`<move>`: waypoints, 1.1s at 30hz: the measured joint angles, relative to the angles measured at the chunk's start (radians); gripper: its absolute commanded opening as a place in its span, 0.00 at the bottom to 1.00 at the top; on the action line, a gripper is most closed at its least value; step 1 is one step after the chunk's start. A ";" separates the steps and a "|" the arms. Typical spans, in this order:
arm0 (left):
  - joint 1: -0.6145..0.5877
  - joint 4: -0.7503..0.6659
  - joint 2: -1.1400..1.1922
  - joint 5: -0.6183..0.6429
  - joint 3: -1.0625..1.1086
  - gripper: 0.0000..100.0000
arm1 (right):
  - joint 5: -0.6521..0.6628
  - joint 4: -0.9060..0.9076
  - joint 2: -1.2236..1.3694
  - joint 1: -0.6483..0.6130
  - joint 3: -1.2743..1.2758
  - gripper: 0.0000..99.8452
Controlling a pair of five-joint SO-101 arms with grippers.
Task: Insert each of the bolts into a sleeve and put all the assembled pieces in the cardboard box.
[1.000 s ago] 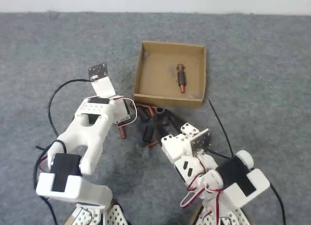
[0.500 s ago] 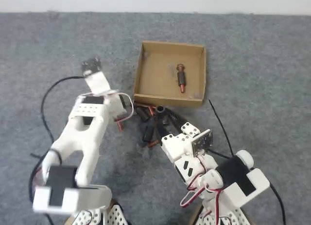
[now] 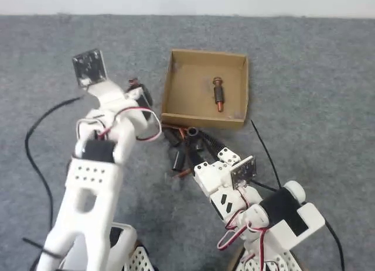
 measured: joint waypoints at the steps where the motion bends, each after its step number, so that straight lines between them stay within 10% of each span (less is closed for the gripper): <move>1: 0.018 -0.029 -0.026 0.000 0.028 0.01 | 0.000 0.000 0.000 0.000 0.000 0.01; 10: 0.153 -0.224 -0.298 -0.241 0.273 0.01 | 0.000 0.009 0.000 -0.043 0.000 0.01; 33: 0.334 -0.077 -1.020 -0.236 0.585 0.01 | 0.011 0.038 0.000 -0.135 0.000 0.01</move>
